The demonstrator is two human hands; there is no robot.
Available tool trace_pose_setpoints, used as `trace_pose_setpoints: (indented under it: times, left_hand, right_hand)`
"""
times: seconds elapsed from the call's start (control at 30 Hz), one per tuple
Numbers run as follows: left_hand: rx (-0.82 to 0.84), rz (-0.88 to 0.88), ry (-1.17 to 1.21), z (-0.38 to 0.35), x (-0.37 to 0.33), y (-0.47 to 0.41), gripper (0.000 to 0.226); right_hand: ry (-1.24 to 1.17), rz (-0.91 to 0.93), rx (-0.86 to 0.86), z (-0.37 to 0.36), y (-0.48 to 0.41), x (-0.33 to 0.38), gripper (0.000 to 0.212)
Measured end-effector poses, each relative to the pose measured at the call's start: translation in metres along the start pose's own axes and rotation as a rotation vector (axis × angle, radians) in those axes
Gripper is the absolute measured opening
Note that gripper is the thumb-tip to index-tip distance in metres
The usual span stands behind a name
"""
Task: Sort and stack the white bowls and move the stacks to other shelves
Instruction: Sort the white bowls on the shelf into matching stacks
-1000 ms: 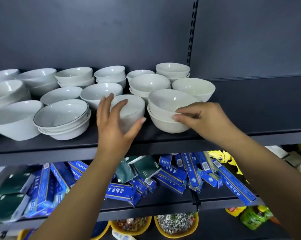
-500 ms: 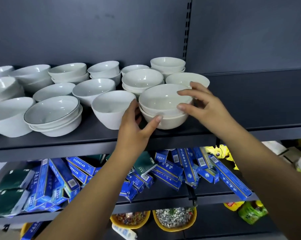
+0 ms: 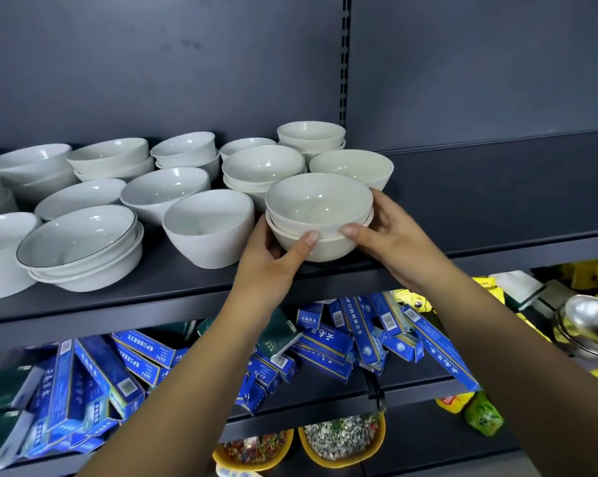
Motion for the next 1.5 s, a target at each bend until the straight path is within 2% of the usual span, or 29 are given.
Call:
trace_pose_setpoints:
  times: [0.17,0.23,0.4,0.5,0.63,0.77,0.87,1.0,1.17,1.37,1.5]
  left_hand:
    - [0.037,-0.022,-0.04,0.004,-0.008,0.004,0.054]
    - [0.075,-0.059,-0.061,0.003,-0.024,0.002,0.057]
    - [0.09,-0.242,-0.133,0.001,-0.102,-0.042,0.064]
    - [0.118,-0.299,-0.15,-0.001,-0.137,-0.064,0.071]
    - [0.11,-0.309,-0.19,0.0,-0.144,-0.087,0.076]
    - [0.14,-0.233,-0.185,-0.008,-0.138,-0.11,0.066]
    - [0.162,-0.227,-0.205,-0.023,-0.14,-0.136,0.063]
    - [0.122,-0.238,-0.346,-0.045,-0.132,-0.184,0.061]
    - [0.103,-0.199,-0.439,-0.07,-0.096,-0.226,0.04]
    - [0.139,-0.132,-0.603,-0.071,-0.051,-0.257,0.034]
    - [0.21,-0.143,-0.666,-0.069,-0.031,-0.265,0.04]
  right_hand:
    - [0.072,0.045,-0.065,0.003,0.008,0.009,0.059]
    - [0.08,0.094,-0.086,0.005,0.008,0.023,0.061]
    - [0.101,0.224,-0.116,0.002,-0.015,0.102,0.056]
    - [0.161,0.33,-0.121,-0.007,-0.028,0.138,0.044]
    - [0.191,0.42,-0.116,-0.012,-0.045,0.156,0.051]
    - [0.135,0.368,-0.129,-0.007,-0.082,0.152,0.038]
    - [0.09,0.312,-0.106,0.001,-0.117,0.148,0.038]
    - [0.1,0.231,-0.038,0.019,-0.167,0.132,0.023]
    - [0.201,0.194,0.044,0.034,-0.224,0.093,0.042]
    - [0.256,0.104,0.092,0.035,-0.267,0.044,0.05]
    - [0.33,0.116,0.121,0.035,-0.272,0.027,0.053]
Point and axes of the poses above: each hand's wrist, its own y-axis away from the middle knuckle, its own z-axis out of the back of the hand, x = y × z, the point moved 4 cm from there along -y, towards the middle knuckle, and after that the axes turned 14 degrees about -x, right-handed, at the moved point
